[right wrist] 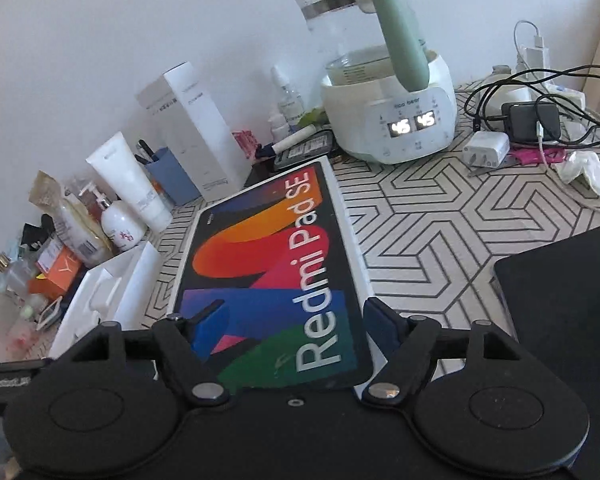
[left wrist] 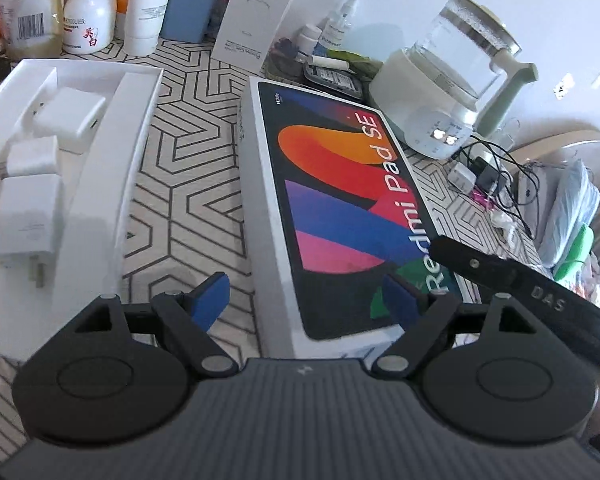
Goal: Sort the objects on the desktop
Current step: 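Grasp the edge of the Redmi Pad SE box with the right gripper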
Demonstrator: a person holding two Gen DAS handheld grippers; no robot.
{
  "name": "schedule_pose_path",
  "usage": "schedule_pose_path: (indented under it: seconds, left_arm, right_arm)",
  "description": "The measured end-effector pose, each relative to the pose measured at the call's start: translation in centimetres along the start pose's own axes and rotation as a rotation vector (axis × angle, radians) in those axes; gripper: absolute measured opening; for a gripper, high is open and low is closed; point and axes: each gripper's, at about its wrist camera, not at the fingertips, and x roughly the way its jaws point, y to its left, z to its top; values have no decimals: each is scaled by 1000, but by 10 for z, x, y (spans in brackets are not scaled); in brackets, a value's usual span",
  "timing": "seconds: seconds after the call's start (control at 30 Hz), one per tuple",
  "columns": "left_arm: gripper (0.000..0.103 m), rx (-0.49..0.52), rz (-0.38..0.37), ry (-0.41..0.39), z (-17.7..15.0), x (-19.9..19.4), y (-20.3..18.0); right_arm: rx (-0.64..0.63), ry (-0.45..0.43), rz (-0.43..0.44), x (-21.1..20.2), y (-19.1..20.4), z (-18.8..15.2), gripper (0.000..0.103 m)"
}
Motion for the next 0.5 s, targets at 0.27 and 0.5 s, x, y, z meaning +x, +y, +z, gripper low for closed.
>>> schedule_pose_path:
  seconds: [0.27, 0.5]
  left_arm:
    - [83, -32, 27, 7, 6, 33, 0]
    - [89, -57, 4, 29, 8, 45, 5]
  right_arm:
    - [38, 38, -37, 20, -6, 2, 79]
    - [67, 84, -40, 38, -13, -2, 84]
